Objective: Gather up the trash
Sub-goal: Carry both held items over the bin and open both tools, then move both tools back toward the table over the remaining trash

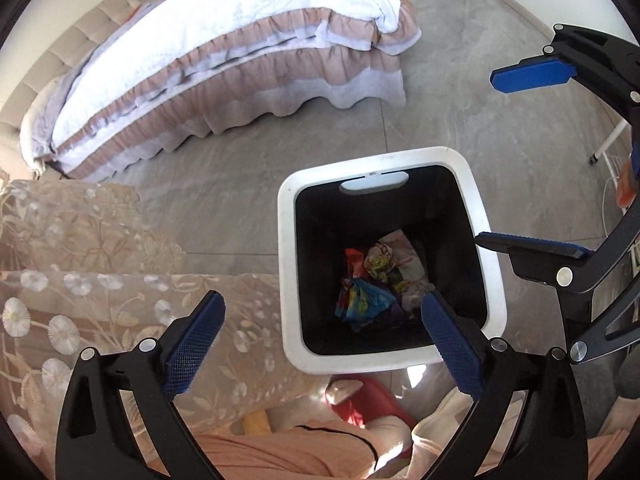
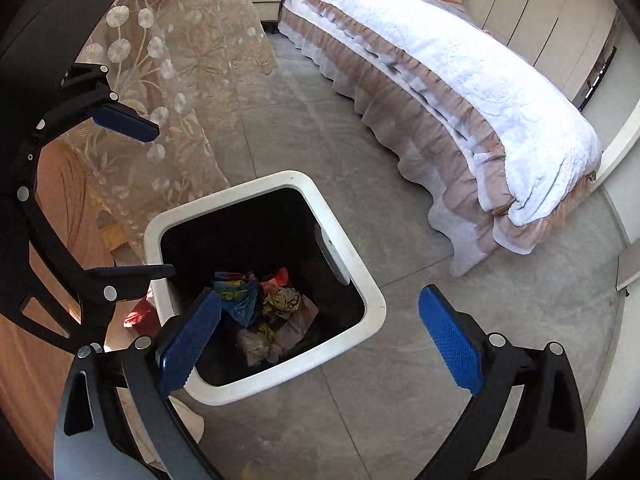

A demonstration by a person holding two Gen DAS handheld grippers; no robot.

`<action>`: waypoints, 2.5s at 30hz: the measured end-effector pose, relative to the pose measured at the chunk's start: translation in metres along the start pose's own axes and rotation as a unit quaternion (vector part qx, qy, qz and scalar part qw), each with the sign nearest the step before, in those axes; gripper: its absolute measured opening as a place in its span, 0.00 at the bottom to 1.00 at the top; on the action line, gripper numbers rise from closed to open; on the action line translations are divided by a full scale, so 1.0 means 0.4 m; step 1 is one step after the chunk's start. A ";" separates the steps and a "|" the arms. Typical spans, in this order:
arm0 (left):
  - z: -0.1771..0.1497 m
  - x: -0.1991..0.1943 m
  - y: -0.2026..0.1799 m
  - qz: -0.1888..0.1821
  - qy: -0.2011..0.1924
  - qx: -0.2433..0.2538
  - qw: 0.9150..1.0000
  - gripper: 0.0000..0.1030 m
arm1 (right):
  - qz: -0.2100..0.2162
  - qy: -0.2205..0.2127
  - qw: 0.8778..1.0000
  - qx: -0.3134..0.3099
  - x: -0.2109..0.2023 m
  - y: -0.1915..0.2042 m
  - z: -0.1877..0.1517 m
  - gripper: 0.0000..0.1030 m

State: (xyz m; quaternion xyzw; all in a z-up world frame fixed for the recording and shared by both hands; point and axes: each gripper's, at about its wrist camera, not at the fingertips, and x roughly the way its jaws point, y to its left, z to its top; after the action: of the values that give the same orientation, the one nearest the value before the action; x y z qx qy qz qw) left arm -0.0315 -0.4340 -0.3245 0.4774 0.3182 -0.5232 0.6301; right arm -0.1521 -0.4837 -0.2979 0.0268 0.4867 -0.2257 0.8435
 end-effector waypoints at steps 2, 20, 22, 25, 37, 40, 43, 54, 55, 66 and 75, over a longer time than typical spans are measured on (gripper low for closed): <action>-0.002 -0.012 0.010 0.002 -0.005 -0.007 1.000 0.94 | -0.002 -0.005 1.000 0.000 -0.007 0.000 0.009 0.96; -0.067 -0.281 0.155 0.067 -0.078 -0.151 0.983 0.94 | 0.016 -0.129 0.991 -0.032 -0.226 0.044 0.158 0.96; -0.081 -0.308 0.170 0.079 -0.083 -0.161 0.980 0.94 | 0.017 -0.140 0.989 -0.041 -0.247 0.056 0.176 0.96; -0.106 -0.346 0.191 0.095 -0.091 -0.171 0.976 0.94 | 0.019 -0.154 0.986 -0.054 -0.274 0.079 0.200 0.96; -0.249 -0.482 0.329 0.142 -0.115 -0.260 0.948 0.94 | 0.066 -0.219 0.966 -0.118 -0.369 0.229 0.319 0.96; -0.299 -0.517 0.370 0.161 -0.120 -0.288 0.936 0.94 | 0.079 -0.236 0.959 -0.137 -0.389 0.281 0.350 0.96; -0.348 -0.548 0.409 0.174 -0.125 -0.317 0.924 0.95 | 0.094 -0.251 0.951 -0.153 -0.408 0.334 0.374 0.96; -0.564 -0.638 0.557 0.253 -0.116 -0.426 0.861 0.95 | 0.152 -0.277 0.931 -0.180 -0.433 0.529 0.466 0.96; -0.593 -0.642 0.577 0.263 -0.109 -0.445 0.849 0.95 | 0.156 -0.278 0.930 -0.183 -0.434 0.546 0.474 0.96; -0.836 -0.641 0.762 0.314 -0.049 -0.569 0.758 0.95 | 0.240 -0.244 0.909 -0.237 -0.381 0.804 0.601 0.96; -0.872 -0.565 0.905 0.287 -0.030 -0.598 0.748 0.95 | 0.272 -0.176 0.909 -0.263 -0.279 0.952 0.712 0.96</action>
State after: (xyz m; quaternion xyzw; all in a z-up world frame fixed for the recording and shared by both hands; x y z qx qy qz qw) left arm 0.2951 -0.0290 -0.1429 0.0561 0.3944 -0.0346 0.9166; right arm 0.1858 -0.1780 -0.1220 -0.1050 0.3459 0.1474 0.9207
